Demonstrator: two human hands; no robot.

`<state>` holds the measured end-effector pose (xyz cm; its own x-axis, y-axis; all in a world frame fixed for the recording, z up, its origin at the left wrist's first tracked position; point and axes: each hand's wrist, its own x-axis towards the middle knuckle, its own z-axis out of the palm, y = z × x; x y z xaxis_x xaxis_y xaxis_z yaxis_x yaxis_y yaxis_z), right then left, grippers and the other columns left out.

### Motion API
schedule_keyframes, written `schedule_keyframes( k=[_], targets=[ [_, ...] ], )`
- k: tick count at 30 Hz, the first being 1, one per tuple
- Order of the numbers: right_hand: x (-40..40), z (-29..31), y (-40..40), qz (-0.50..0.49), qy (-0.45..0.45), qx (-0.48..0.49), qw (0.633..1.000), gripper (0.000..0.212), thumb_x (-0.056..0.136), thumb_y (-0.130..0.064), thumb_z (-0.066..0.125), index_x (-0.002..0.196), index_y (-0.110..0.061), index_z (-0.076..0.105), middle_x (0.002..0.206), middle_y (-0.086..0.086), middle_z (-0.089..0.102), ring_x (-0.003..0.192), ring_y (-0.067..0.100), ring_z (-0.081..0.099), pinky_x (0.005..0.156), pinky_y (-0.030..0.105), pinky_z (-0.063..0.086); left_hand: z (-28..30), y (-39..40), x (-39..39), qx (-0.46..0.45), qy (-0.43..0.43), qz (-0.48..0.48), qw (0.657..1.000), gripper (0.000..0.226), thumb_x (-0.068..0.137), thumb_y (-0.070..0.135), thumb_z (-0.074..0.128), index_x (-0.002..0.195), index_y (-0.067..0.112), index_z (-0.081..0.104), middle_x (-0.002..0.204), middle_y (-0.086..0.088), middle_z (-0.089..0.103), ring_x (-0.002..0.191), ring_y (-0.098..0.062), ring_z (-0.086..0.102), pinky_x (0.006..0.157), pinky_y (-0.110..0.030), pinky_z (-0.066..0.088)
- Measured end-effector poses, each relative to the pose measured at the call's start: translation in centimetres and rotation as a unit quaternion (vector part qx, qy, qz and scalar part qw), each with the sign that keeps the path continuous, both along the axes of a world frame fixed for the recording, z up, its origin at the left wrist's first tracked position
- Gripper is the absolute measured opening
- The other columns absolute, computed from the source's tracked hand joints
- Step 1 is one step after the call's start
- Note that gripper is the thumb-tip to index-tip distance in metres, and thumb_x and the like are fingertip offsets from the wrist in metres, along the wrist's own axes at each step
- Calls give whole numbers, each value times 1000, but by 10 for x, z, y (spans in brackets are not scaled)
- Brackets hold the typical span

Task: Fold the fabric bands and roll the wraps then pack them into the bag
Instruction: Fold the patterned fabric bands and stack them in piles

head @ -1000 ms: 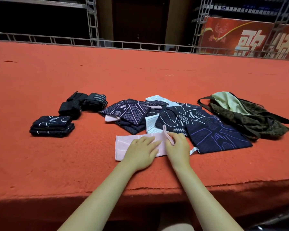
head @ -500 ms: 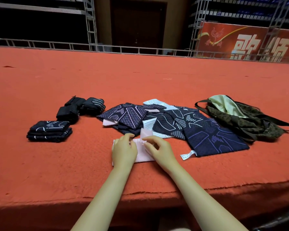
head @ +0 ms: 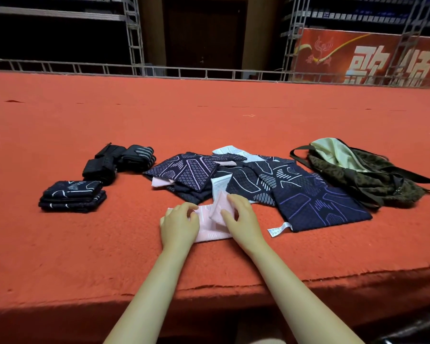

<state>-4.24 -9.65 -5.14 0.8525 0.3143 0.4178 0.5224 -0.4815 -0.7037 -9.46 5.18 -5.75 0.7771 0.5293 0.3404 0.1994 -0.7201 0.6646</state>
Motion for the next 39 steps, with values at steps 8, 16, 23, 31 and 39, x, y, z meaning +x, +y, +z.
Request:
schedule_keyframes(
  k=[8, 16, 23, 31, 39],
  targets=[
    [2, -10, 9, 64, -26, -111, 991, 33, 86, -7, 56, 117, -4, 65, 127, 9, 57, 120, 24, 49, 107, 24, 31, 3, -2, -2, 5, -8, -41, 999, 32, 87, 20, 54, 118, 26, 63, 111, -1, 68, 109, -28, 53, 96, -37, 39],
    [2, -7, 7, -3, 17, -89, 996, 43, 87, -28, 49, 124, -9, 59, 123, 12, 58, 117, 28, 50, 102, 31, 34, 1, -5, -2, 58, 21, -83, 995, 32, 85, 32, 59, 117, 30, 65, 110, 5, 64, 109, -21, 49, 98, -34, 36],
    [12, 14, 1, 11, 166, -10, 986, 25, 81, -19, 68, 106, -20, 62, 86, -3, 63, 78, 12, 56, 66, 22, 42, 2, -6, -1, 85, 41, -88, 992, 34, 86, 31, 58, 119, 30, 63, 115, 7, 59, 111, -19, 46, 95, -31, 32],
    [9, 6, -3, 18, 201, 156, 967, 25, 79, -3, 63, 100, -15, 61, 91, 1, 65, 83, 14, 59, 75, 24, 47, -5, -9, 1, 97, -75, -143, 982, 30, 75, 20, 72, 104, 19, 70, 105, 1, 57, 103, -19, 43, 88, -30, 39],
    [-2, 11, 3, 39, 232, 310, 921, 28, 74, -15, 67, 101, -8, 62, 80, 3, 63, 67, 2, 59, 63, 15, 47, 5, -15, -3, -72, -72, -225, 969, 39, 78, 3, 67, 113, 18, 63, 93, -2, 64, 72, 0, 57, 68, -5, 40]
  ],
)
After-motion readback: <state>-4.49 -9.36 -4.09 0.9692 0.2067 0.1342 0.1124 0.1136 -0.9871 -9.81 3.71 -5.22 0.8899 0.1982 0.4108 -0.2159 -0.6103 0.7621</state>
